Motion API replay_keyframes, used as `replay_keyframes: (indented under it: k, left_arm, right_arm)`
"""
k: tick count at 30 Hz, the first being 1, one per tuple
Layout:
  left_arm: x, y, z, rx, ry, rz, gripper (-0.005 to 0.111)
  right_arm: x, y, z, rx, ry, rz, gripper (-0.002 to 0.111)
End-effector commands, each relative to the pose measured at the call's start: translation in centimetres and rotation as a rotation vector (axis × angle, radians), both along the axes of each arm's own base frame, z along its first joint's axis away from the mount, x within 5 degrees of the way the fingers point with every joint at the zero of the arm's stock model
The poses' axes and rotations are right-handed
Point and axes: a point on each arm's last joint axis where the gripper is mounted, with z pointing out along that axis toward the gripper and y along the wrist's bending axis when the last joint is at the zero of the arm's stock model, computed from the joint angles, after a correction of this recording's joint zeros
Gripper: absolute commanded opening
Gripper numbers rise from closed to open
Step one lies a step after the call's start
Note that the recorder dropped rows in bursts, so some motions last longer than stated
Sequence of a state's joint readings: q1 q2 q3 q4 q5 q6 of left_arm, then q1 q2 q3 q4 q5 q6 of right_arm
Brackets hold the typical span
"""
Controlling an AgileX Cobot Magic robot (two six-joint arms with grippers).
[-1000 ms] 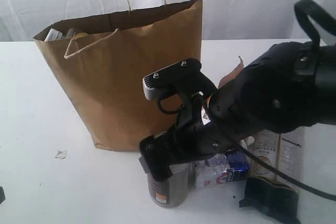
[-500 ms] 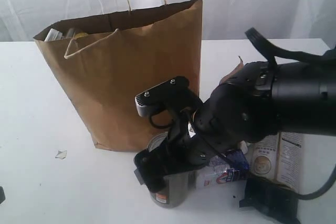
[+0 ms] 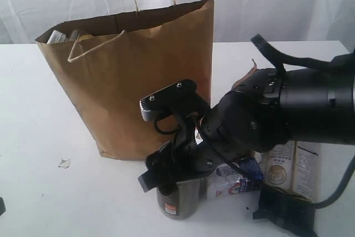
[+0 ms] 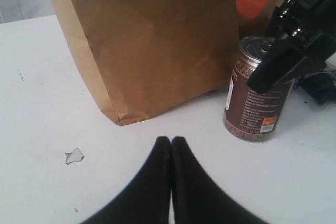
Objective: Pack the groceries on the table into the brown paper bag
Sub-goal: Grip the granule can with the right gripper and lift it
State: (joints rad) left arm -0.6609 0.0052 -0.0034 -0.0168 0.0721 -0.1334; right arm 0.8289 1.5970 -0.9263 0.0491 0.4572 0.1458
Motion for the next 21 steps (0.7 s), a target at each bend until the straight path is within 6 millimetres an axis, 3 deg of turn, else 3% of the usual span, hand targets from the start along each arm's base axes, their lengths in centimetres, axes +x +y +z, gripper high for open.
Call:
replay_keyframes:
  k: [1,4,12,21]
  left_arm:
    - [0.0,0.0,-0.1,-0.006,0.006,-0.002,0.000]
    - [0.0,0.0,-0.1,-0.006,0.006,-0.002,0.000]
    - [0.0,0.0,-0.1,-0.006,0.006,-0.002,0.000]
    - [0.0,0.0,-0.1,-0.006,0.006,-0.002,0.000]
  right_arm:
    - [-0.2,0.0,0.4,0.009,0.003,-0.001,0.013]
    - [-0.6,-0.2,1.7,0.035,-0.031,0.011,0.000]
    - [-3.4,-1.7,7.3,0.138,-0.136,0.061,0.000]
    - [-6.1,-5.1,14.8,0.317,-0.362,0.085,0.000]
